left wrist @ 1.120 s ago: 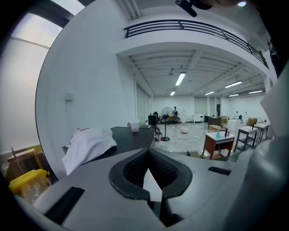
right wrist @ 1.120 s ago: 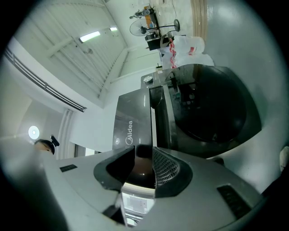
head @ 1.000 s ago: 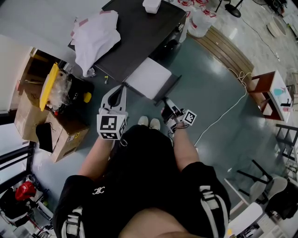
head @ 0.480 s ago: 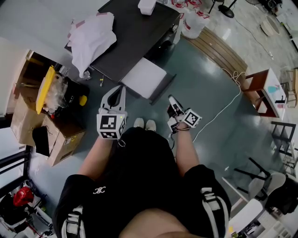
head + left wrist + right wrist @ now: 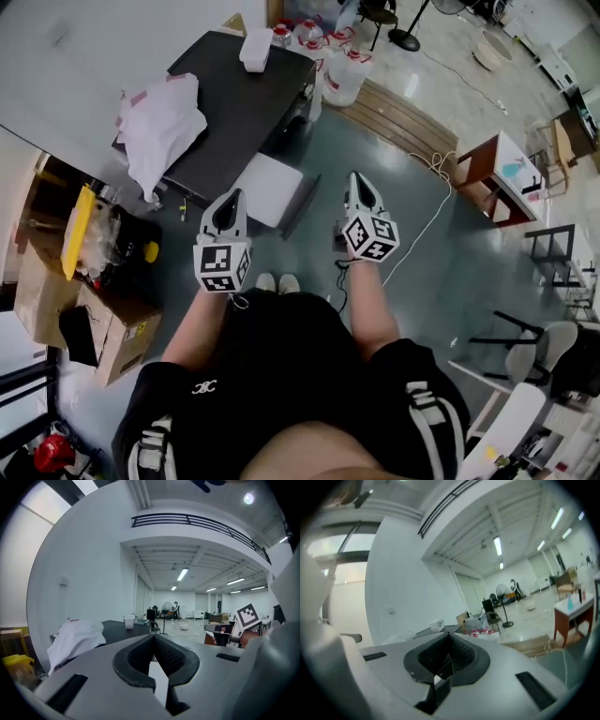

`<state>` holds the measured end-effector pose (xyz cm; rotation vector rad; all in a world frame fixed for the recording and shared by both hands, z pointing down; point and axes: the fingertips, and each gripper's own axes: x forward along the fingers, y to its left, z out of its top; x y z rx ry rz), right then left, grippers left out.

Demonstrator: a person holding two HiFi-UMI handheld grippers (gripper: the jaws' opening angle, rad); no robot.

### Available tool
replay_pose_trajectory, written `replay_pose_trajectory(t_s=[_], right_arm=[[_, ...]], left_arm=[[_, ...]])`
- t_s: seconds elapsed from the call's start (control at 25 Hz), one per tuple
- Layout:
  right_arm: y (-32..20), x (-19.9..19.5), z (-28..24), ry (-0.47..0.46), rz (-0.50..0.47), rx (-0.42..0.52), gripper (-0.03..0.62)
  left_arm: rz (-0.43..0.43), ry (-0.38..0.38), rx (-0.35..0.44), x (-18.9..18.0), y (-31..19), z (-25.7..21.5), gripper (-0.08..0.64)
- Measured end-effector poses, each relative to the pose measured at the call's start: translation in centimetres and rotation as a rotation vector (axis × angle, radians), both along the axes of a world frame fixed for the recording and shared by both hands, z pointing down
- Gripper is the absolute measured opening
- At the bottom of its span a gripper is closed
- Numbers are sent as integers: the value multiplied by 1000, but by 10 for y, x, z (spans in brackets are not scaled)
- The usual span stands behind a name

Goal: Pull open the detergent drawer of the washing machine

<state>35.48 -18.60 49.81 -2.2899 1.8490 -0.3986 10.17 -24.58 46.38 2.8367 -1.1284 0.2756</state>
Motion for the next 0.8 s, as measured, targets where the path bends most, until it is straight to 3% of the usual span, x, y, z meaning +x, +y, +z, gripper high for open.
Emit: replay_pose_trajectory(t_s=[0.12,0.28,0.8], right_arm=[[6,3,-52,216,74,-1,3],[18,-9,-105,370,101,58,3],[22,-35,-119,353,35,106,3]], left_arm=[[27,27,18,12,-1,-17,2],[58,55,51,25,-5,-42,2],[116,68,89,42,-14,-64,2]])
